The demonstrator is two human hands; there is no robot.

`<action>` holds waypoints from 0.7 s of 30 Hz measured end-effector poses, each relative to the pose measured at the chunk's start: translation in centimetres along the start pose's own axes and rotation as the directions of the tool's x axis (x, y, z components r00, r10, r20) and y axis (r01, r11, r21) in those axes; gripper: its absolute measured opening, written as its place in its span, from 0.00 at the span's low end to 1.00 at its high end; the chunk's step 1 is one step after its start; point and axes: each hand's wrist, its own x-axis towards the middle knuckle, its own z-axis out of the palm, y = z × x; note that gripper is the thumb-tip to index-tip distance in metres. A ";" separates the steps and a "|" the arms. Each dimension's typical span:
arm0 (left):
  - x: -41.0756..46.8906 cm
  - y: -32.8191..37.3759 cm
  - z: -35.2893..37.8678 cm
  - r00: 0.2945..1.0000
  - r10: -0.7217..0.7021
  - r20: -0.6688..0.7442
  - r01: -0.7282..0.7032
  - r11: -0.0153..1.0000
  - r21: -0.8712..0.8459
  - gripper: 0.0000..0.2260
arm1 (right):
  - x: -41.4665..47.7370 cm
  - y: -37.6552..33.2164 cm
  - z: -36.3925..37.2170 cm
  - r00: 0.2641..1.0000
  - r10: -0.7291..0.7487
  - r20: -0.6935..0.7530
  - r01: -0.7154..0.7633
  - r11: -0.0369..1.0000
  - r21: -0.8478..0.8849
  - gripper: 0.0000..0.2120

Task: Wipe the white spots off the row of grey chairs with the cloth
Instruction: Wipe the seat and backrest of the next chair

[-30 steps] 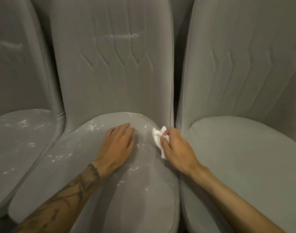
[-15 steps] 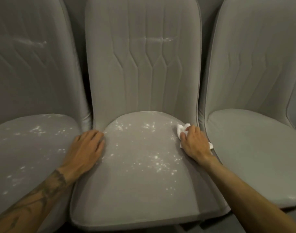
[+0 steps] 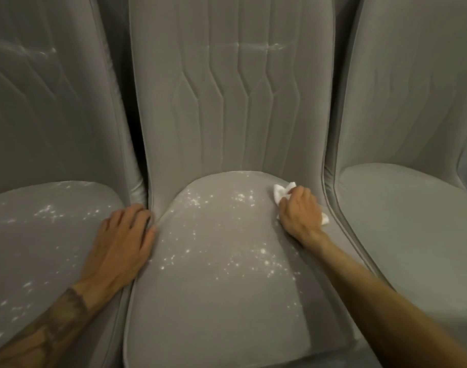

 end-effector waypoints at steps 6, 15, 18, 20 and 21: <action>-0.4 1.1 0.0 0.999 -0.016 0.033 0.017 0.999 -0.028 0.20 | 1.5 1.3 0.3 0.992 -0.102 0.072 0.097 0.993 0.073 0.12; -0.4 0.8 0.4 1.000 -0.014 0.021 0.015 1.000 -0.023 0.19 | 1.6 -2.0 1.8 0.960 -0.243 0.141 0.221 0.962 0.158 0.13; -0.5 0.7 0.6 0.999 -0.010 0.041 0.010 1.000 -0.007 0.20 | 3.5 0.4 1.0 0.980 -0.135 0.144 0.123 0.988 0.091 0.14; -0.5 0.7 0.7 0.999 -0.018 0.033 0.018 1.000 -0.012 0.20 | 4.6 0.3 1.4 0.997 0.005 0.080 -0.008 0.999 0.035 0.15; -0.4 0.7 0.7 0.999 -0.022 0.024 0.022 1.000 -0.021 0.19 | 4.7 -0.6 1.8 0.998 0.024 0.050 -0.026 0.999 0.029 0.15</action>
